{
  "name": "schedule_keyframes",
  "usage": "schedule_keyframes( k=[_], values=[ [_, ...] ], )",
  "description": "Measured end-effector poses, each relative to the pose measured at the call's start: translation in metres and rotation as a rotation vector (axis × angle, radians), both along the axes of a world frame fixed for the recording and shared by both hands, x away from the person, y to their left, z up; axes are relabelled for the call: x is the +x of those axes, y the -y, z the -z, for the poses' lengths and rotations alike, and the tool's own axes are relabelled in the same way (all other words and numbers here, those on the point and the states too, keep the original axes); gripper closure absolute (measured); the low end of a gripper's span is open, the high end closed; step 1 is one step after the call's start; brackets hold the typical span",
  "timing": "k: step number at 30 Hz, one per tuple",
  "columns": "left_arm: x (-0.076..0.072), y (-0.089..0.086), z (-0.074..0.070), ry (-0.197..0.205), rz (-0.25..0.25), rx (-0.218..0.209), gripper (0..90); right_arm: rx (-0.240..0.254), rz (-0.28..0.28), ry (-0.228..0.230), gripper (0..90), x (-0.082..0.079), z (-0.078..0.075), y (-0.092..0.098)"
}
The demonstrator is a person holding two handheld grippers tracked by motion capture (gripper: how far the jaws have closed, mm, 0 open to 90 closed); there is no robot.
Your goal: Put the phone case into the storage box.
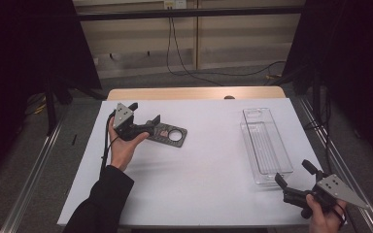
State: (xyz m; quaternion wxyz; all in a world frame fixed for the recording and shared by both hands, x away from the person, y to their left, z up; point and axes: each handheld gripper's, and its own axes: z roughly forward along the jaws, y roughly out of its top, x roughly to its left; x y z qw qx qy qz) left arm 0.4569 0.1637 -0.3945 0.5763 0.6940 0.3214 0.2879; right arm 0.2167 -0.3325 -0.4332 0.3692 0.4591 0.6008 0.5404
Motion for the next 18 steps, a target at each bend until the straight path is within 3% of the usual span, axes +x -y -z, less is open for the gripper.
schedule_keyframes(
  k=[6,8,18],
  values=[
    [0.012,0.002,-0.001,0.002,-0.008,0.027,2.2,-0.002,-0.001,0.001,0.0,0.0,0.0,0.0],
    [0.013,0.003,0.0,-0.004,-0.006,0.012,1.8,-0.001,-0.003,0.002,0.0,0.0,0.0,0.0],
    [0.028,0.007,-0.002,0.014,0.001,0.029,2.2,-0.001,-0.004,0.002,0.0,0.0,0.0,0.0]
  ],
)
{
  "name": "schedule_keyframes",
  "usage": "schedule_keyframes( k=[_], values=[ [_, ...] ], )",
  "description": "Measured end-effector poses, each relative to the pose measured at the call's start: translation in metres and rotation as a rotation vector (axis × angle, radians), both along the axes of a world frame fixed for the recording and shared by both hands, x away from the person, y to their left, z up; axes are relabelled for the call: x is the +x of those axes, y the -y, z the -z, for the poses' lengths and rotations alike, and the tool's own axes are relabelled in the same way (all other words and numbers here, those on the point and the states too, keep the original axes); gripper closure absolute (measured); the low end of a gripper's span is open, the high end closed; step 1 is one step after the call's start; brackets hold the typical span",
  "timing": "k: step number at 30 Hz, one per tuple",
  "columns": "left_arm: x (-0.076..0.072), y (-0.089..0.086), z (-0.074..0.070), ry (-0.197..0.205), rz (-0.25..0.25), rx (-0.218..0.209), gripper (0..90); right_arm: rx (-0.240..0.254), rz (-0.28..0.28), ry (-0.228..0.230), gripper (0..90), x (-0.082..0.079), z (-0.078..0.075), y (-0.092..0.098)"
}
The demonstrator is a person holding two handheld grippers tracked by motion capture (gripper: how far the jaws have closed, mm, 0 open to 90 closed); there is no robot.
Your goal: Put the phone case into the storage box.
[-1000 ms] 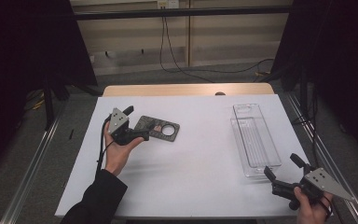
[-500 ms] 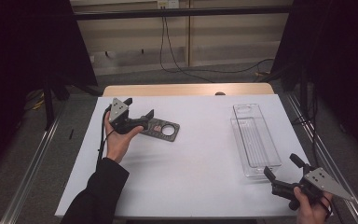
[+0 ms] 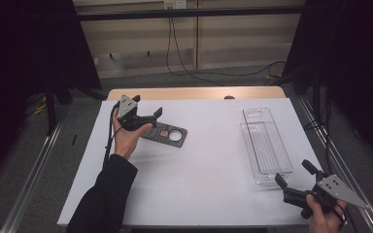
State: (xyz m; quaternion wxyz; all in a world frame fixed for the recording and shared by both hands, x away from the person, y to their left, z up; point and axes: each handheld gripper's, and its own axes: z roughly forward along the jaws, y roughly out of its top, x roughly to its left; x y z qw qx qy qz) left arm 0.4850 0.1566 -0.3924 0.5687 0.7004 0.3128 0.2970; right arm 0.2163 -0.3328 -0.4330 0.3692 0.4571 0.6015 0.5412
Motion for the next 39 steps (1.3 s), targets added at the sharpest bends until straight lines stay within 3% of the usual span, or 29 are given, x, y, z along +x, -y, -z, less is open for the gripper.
schedule_keyframes(
  k=[1,3,5,10,16,18,19,28,29,31,33,39],
  values=[
    [0.003,0.003,0.001,-0.01,0.001,-0.007,2.5,0.001,0.0,0.0,0.0,0.0,0.0,0.0],
    [0.006,0.003,0.001,0.01,-0.008,0.014,3.0,0.002,-0.002,0.001,0.0,0.0,0.0,0.0],
    [0.008,0.004,0.003,0.01,-0.007,-0.005,4.2,0.004,-0.002,0.003,0.0,0.0,0.0,0.0],
    [0.013,0.007,0.003,0.037,-0.004,0.002,9.8,0.005,-0.002,0.002,0.0,0.0,0.0,0.0],
    [0.017,0.011,0.004,0.018,0.0,-0.017,22.4,0.004,-0.001,0.002,0.0,0.0,0.0,0.0],
    [0.017,0.011,0.003,0.02,0.004,-0.003,23.8,0.004,0.0,0.002,0.0,0.0,0.0,0.0],
    [0.018,0.012,0.003,0.009,0.015,0.004,30.3,0.007,0.0,0.003,0.0,0.0,0.0,0.0],
    [0.019,0.014,0.002,-0.01,0.027,0.014,52.9,0.005,-0.001,0.001,0.0,-0.001,0.0,0.0],
    [0.019,0.014,0.003,-0.035,0.023,-0.005,54.5,0.006,-0.002,0.001,0.0,-0.001,0.0,0.0],
    [0.02,0.012,0.004,-0.036,0.027,0.008,58.1,0.006,-0.002,0.001,0.0,0.0,0.0,0.0],
    [0.021,0.011,0.005,-0.052,0.033,-0.012,65.2,0.008,-0.002,0.001,0.0,0.0,0.0,0.0],
    [0.021,0.011,0.006,-0.074,0.047,-0.006,79.0,0.005,-0.001,-0.004,0.0,0.0,0.001,0.0]
  ],
)
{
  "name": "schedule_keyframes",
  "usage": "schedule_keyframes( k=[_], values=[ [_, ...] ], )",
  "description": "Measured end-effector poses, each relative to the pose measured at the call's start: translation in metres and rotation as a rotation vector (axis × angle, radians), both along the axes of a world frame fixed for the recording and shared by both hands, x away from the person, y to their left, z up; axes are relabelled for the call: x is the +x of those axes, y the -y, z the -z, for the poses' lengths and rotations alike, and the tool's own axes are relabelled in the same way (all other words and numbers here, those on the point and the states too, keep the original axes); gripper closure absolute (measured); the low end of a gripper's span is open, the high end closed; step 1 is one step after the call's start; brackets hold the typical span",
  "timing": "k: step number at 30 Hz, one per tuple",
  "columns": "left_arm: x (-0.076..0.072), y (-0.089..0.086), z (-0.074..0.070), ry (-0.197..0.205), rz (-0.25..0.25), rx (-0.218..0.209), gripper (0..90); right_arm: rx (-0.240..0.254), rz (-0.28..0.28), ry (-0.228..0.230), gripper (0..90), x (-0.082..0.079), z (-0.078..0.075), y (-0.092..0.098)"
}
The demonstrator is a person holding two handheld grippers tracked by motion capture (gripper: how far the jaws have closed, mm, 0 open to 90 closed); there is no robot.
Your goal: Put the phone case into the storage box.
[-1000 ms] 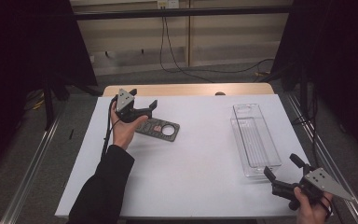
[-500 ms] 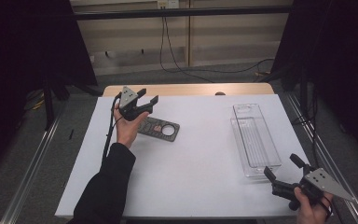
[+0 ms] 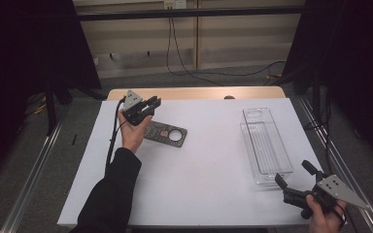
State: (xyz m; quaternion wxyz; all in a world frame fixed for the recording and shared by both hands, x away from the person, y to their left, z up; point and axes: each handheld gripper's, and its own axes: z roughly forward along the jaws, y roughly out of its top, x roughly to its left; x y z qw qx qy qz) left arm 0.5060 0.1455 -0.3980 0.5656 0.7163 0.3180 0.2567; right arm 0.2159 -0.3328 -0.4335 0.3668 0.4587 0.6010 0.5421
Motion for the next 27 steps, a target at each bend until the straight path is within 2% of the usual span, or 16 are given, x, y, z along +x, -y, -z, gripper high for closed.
schedule_keyframes(
  k=[4,6,10,11,12,13,14,17,21,25,27],
  values=[
    [0.0,0.0,-0.001,-0.005,0.008,0.02,89.0,0.001,-0.002,0.001,0.0,0.0,0.0,0.0],
    [0.001,0.0,0.0,-0.02,0.025,0.038,90.0,0.001,0.001,-0.001,0.0,0.0,0.0,0.0],
    [0.002,0.0,0.001,-0.041,0.014,0.048,90.0,0.001,0.001,-0.001,0.0,0.0,0.0,0.0],
    [0.003,-0.001,0.002,-0.056,0.015,0.048,90.0,0.001,0.001,-0.001,0.0,0.0,0.0,0.0],
    [0.005,0.0,0.001,-0.096,0.023,0.061,90.0,0.001,0.002,-0.002,0.0,-0.001,0.0,0.0],
    [0.005,0.0,0.001,-0.096,0.023,0.061,90.0,0.0,0.003,-0.002,0.0,-0.001,0.0,0.001],
    [0.006,0.001,0.001,-0.123,0.014,0.084,90.0,-0.001,0.003,-0.002,0.0,-0.001,0.0,0.001],
    [0.008,0.001,0.0,-0.147,0.017,0.096,90.0,-0.001,0.004,-0.004,0.0,-0.001,0.0,0.001],
    [0.012,0.003,-0.003,-0.214,0.04,0.147,90.0,-0.001,0.006,-0.004,0.0,-0.001,0.0,0.001],
    [0.015,0.003,-0.002,-0.239,0.041,0.161,90.0,-0.001,0.006,-0.003,0.0,-0.001,0.0,0.001],
    [0.018,0.003,-0.001,-0.265,0.037,0.181,90.0,-0.001,0.007,-0.003,0.0,-0.001,0.0,0.001]
  ],
)
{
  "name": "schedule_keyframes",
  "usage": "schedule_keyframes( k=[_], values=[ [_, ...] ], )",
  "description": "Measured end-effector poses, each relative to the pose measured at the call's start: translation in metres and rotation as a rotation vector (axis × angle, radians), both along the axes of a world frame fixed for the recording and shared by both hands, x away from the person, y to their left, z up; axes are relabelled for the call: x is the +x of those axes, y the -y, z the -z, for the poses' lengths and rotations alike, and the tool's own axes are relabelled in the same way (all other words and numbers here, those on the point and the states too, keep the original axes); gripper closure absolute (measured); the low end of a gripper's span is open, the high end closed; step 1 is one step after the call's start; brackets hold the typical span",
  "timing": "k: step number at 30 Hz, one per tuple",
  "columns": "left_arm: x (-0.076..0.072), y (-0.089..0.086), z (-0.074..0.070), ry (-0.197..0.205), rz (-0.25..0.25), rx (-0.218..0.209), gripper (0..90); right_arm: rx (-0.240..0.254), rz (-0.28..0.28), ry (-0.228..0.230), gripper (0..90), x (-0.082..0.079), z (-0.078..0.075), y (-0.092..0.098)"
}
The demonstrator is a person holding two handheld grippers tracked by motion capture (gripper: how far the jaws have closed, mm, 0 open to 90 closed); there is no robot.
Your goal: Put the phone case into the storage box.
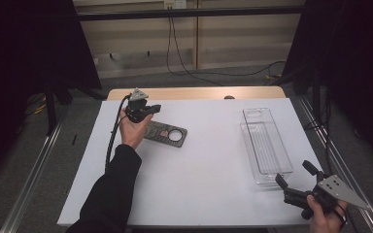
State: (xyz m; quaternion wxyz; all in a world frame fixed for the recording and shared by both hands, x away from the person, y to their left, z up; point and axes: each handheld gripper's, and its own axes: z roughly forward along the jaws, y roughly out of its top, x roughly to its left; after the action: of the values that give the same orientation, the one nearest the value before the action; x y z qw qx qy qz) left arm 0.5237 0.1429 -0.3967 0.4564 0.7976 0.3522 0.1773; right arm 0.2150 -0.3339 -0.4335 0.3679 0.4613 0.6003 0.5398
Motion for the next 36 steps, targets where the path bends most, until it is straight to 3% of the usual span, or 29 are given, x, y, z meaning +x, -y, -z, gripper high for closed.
schedule_keyframes(
  k=[4,5,7,9,11,12,20,24,26,31,35,36],
  values=[
    [0.002,-0.001,0.002,-0.031,-0.018,0.01,90.0,0.0,-0.001,-0.002,0.0,0.0,0.0,0.0],
    [0.003,0.0,0.004,-0.047,-0.024,0.038,90.0,-0.001,-0.003,-0.002,0.0,0.0,0.0,0.0],
    [0.004,0.0,0.006,-0.078,-0.022,0.05,90.0,-0.001,-0.002,-0.002,0.0,0.0,0.0,0.0],
    [0.005,0.0,0.007,-0.081,-0.042,0.061,90.0,-0.002,-0.002,-0.001,0.0,0.0,0.0,0.0],
    [0.007,-0.002,0.008,-0.087,-0.035,0.064,90.0,-0.001,-0.001,-0.001,0.0,0.0,0.0,0.0],
    [0.009,-0.002,0.01,-0.116,-0.03,0.077,90.0,0.0,-0.001,-0.001,0.0,0.0,0.0,0.0],
    [0.018,0.006,0.016,-0.177,-0.011,0.166,90.0,-0.001,-0.002,-0.001,0.0,0.0,0.0,0.0],
    [0.023,0.01,0.021,-0.215,-0.017,0.176,90.0,-0.001,-0.004,0.0,0.0,0.0,0.0,0.0],
    [0.025,0.013,0.022,-0.221,-0.008,0.206,90.0,0.0,-0.004,0.0,0.0,0.0,0.0,0.0],
    [0.031,0.015,0.027,-0.238,-0.017,0.232,90.0,0.003,-0.005,-0.001,0.0,0.0,0.0,0.0],
    [0.034,0.015,0.033,-0.253,-0.012,0.228,90.0,0.001,-0.006,0.0,0.0,0.0,0.0,0.0],
    [0.034,0.016,0.033,-0.244,-0.018,0.249,90.0,0.002,-0.006,-0.001,0.0,0.0,0.0,0.0]
  ],
)
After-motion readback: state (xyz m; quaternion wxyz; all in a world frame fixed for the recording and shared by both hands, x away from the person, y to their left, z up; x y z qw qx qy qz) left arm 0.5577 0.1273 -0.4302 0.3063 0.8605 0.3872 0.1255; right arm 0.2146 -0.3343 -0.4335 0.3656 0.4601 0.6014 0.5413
